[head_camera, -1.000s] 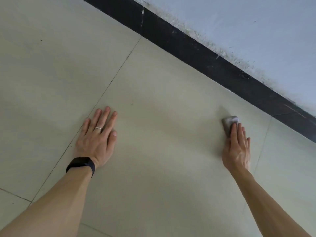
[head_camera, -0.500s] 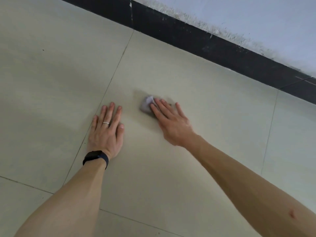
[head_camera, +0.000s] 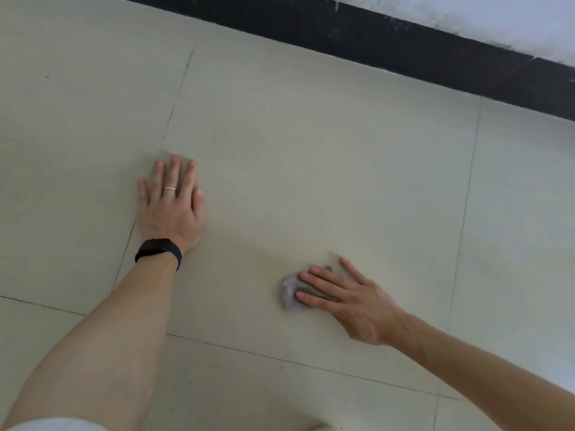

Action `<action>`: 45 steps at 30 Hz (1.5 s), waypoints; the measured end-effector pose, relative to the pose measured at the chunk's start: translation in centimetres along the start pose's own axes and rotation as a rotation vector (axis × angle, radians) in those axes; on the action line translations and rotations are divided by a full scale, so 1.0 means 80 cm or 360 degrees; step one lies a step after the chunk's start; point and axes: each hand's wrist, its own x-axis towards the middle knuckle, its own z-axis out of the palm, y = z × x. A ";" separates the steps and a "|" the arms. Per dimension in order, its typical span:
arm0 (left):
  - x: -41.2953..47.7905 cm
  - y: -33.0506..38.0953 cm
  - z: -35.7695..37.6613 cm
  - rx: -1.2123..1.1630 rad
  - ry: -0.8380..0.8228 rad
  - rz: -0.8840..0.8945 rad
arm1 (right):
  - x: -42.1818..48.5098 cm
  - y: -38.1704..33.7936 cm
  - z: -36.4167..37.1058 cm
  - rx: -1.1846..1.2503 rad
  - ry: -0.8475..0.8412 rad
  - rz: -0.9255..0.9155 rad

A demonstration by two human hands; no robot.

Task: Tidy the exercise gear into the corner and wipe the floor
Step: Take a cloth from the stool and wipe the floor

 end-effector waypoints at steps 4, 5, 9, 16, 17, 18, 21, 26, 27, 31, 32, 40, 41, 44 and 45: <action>-0.025 0.033 -0.001 0.0017 0.0052 -0.0247 | -0.032 0.064 -0.009 0.0218 0.0121 0.0882; -0.037 0.051 0.001 -0.0026 0.0050 -0.0284 | -0.041 0.080 -0.015 0.0311 0.0140 0.1130; -0.117 0.159 0.021 -0.0163 -0.0056 0.0112 | -0.082 0.067 -0.009 0.0471 0.0233 0.1441; -0.256 0.295 0.061 -0.0192 -0.0334 0.0564 | -0.223 -0.078 0.071 0.0144 -0.0024 0.0333; -0.267 0.300 0.061 -0.0166 -0.0367 0.0572 | -0.237 -0.067 0.072 0.0124 -0.0050 0.0261; -0.276 0.304 0.062 -0.0131 -0.0401 0.0574 | -0.246 -0.052 0.071 0.0121 -0.0036 0.0279; -0.290 0.311 0.058 0.0015 -0.0519 0.0517 | -0.255 0.015 0.053 0.0336 0.0157 0.0980; -0.293 0.331 0.049 0.0163 -0.0668 0.0337 | -0.258 0.063 0.033 0.0564 0.0289 0.1556; -0.294 0.337 0.047 0.0172 -0.0679 0.0322 | -0.262 0.055 0.038 0.0552 0.0293 0.1492; -0.294 0.357 0.045 0.0158 -0.0748 0.0261 | -0.284 -0.004 0.075 0.0393 0.0268 0.0988; -0.295 0.358 0.045 0.0160 -0.0754 0.0252 | -0.289 -0.016 0.083 0.0347 0.0249 0.0855; -0.292 0.358 0.047 0.0210 -0.0835 0.0221 | -0.294 -0.019 0.098 0.0213 0.0320 0.0629; -0.292 0.358 0.047 0.0220 -0.0846 0.0217 | -0.294 -0.019 0.100 0.0198 0.0326 0.0626; -0.292 0.358 0.048 0.0248 -0.0861 0.0198 | -0.293 -0.021 0.108 0.0166 0.0361 0.0623; -0.291 0.357 0.049 0.0259 -0.0865 0.0191 | -0.292 -0.020 0.109 0.0155 0.0372 0.0615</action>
